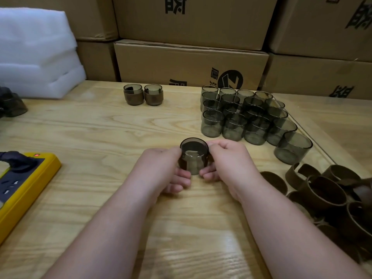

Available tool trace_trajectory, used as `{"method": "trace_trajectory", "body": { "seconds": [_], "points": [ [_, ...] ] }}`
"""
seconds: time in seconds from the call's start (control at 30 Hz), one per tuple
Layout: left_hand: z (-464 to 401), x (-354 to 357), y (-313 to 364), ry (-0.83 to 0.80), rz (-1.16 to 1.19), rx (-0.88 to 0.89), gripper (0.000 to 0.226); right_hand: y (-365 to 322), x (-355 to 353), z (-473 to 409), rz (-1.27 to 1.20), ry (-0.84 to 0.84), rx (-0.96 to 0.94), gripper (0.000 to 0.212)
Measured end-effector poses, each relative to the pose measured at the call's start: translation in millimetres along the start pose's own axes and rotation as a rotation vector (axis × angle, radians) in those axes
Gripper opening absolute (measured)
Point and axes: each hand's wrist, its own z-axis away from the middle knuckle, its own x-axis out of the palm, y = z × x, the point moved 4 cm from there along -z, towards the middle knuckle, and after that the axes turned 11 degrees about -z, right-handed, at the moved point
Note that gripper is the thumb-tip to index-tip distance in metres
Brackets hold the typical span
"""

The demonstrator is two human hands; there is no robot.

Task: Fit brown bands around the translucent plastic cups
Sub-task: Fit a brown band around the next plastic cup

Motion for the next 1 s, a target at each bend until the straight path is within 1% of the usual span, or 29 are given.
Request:
{"method": "trace_trajectory", "body": {
  "seconds": [0.17, 0.27, 0.37, 0.5, 0.6, 0.73, 0.8, 0.87, 0.93, 1.0],
  "points": [
    [2, 2, 5, 0.062, 0.091, 0.13, 0.023, 0, 3, 3, -0.069, 0.058, -0.175, 0.022],
    [2, 1, 7, 0.108, 0.14, 0.243, 0.016, -3, 4, 6, -0.077, 0.025, -0.263, 0.013],
    [3, 1, 8, 0.114, 0.138, 0.323, 0.02, -4, 5, 8, -0.078, -0.012, -0.303, 0.004],
    [2, 1, 6, 0.124, 0.122, 0.396, 0.028, -4, 5, 9, -0.079, -0.042, -0.332, 0.019],
    [0, 1, 5, 0.137, 0.124, 0.452, 0.039, -4, 6, 8, -0.098, -0.107, -0.36, 0.031],
    [-1, 2, 3, 0.157, 0.083, 0.497, 0.046, -1, 8, 7, -0.052, -0.162, -0.392, 0.039],
    [0, 1, 4, 0.168, 0.052, 0.523, 0.049, 2, 9, 6, -0.022, -0.175, -0.388, 0.042],
    [1, 1, 6, 0.196, -0.031, 0.537, 0.047, 5, 12, 5, 0.028, -0.179, -0.378, 0.041],
    [2, 0, 6, 0.222, -0.098, 0.522, 0.046, 7, 14, 4, 0.106, -0.16, -0.385, 0.039],
    [0, -1, 4, 0.226, -0.095, 0.489, 0.048, 8, 15, 3, 0.189, -0.133, -0.424, 0.036]
  ]
}}
